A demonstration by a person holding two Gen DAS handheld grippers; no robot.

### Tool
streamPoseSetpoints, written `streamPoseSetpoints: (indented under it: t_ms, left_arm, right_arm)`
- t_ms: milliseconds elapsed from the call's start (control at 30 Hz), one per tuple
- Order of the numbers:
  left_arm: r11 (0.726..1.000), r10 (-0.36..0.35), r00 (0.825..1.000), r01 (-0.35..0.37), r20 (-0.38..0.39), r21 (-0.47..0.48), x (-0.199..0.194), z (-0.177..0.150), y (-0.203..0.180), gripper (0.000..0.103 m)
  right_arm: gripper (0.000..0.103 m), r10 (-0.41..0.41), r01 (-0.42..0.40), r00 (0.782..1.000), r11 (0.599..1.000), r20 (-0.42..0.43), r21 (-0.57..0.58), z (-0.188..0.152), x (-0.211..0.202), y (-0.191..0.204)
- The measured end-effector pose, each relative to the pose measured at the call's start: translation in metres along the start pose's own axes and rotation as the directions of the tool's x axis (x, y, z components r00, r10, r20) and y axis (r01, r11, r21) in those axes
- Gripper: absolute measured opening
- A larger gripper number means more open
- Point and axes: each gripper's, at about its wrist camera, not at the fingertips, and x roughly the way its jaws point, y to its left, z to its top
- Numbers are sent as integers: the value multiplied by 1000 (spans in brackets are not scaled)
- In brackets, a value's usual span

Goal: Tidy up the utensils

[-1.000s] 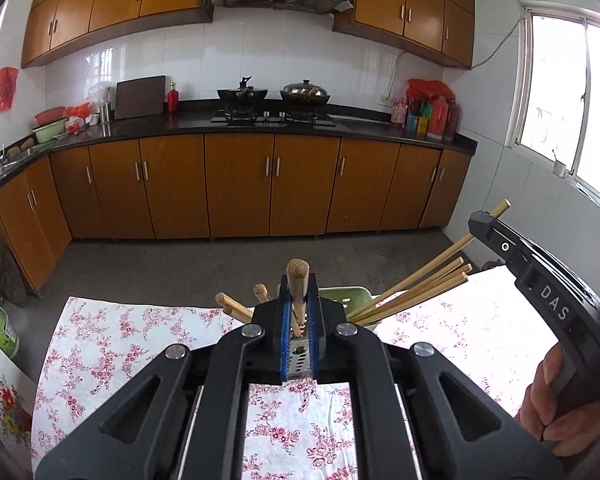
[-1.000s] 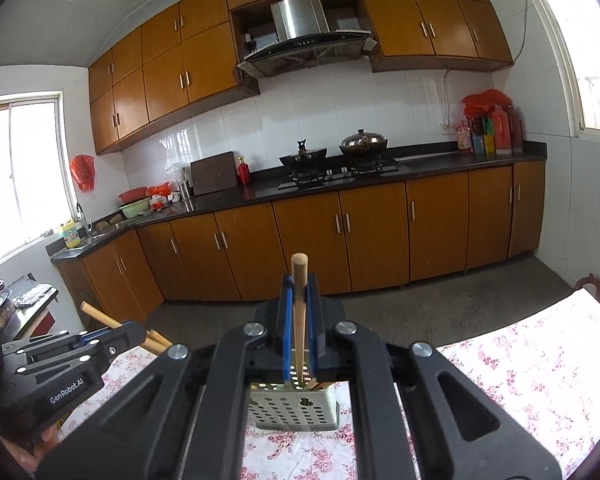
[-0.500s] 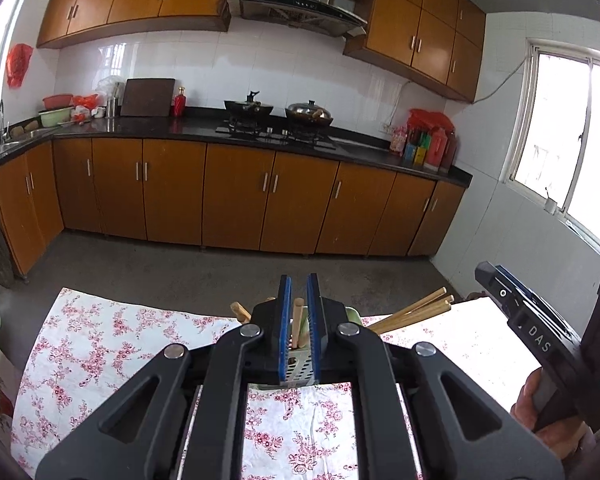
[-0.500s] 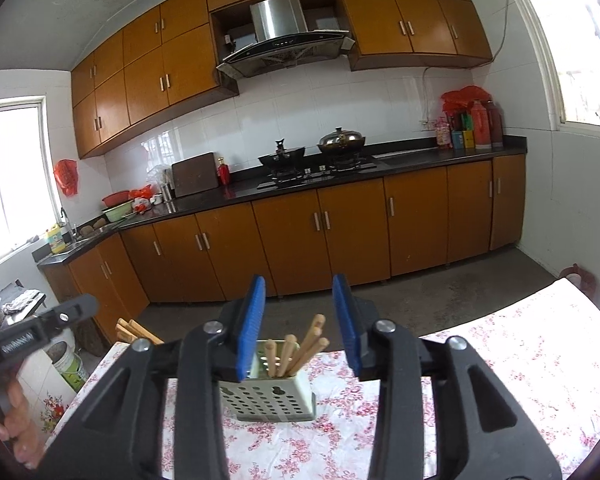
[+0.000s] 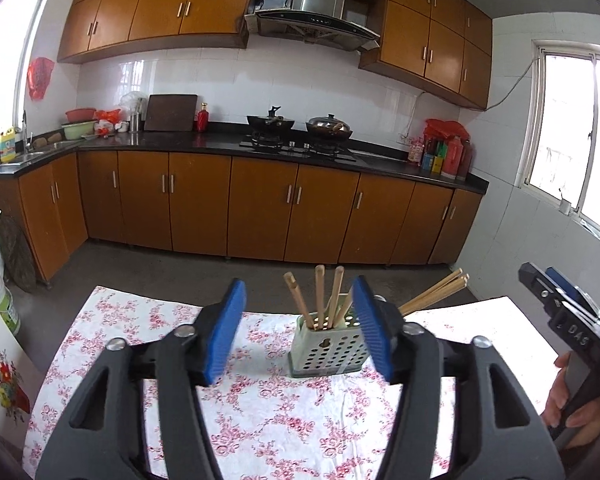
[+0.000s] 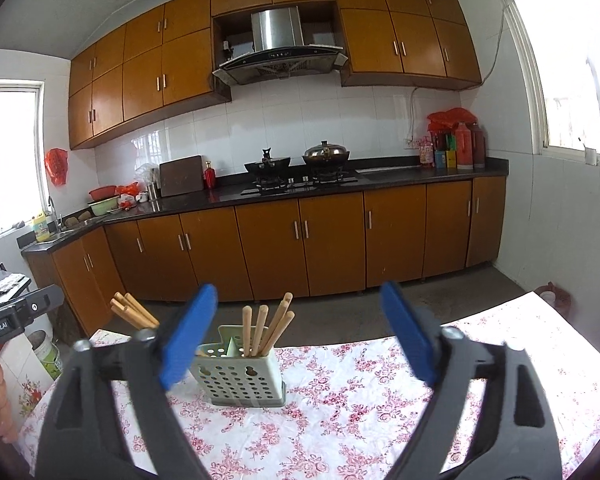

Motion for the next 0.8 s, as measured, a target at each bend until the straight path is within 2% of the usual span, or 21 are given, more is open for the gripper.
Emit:
streamPoseSetpoints:
  t_ms: [67, 167, 200, 300, 433, 567, 700, 800]
  left_arm:
    - [1000, 18, 1000, -18, 21, 19, -7, -8, 2, 83]
    - [997, 48, 996, -52, 72, 52, -24, -26, 4, 99]
    - [996, 56, 994, -62, 93, 62, -30, -34, 4, 101]
    - [992, 87, 988, -98, 127, 83, -45, -57, 7, 101]
    - [987, 131, 982, -142, 137, 77, -62, -91, 12, 101]
    - [990, 129, 985, -135, 112, 41, -74, -126, 18, 101]
    - [989, 142, 983, -146, 117, 22, -86, -153, 19, 101]
    - [987, 151, 981, -157, 119, 43, -91, -169, 17, 101]
  right_arm:
    - [99, -11, 11, 1000, 1000, 21, -11, -4, -9, 2]
    - [99, -32, 33, 999, 999, 40, -39, -17, -27, 6]
    - [99, -42, 44, 998, 998, 44, -47, -24, -34, 8]
    - [99, -47, 49, 998, 997, 28, -55, -44, -52, 11]
    - [99, -46, 46, 999, 998, 9, -40, -79, -77, 14]
    - [99, -35, 35, 999, 998, 6, -56, -121, -100, 19]
    - [99, -50, 51, 999, 989, 14, -136, -163, -114, 32]
    - [99, -33, 29, 999, 989, -27, -146, -183, -115, 36]
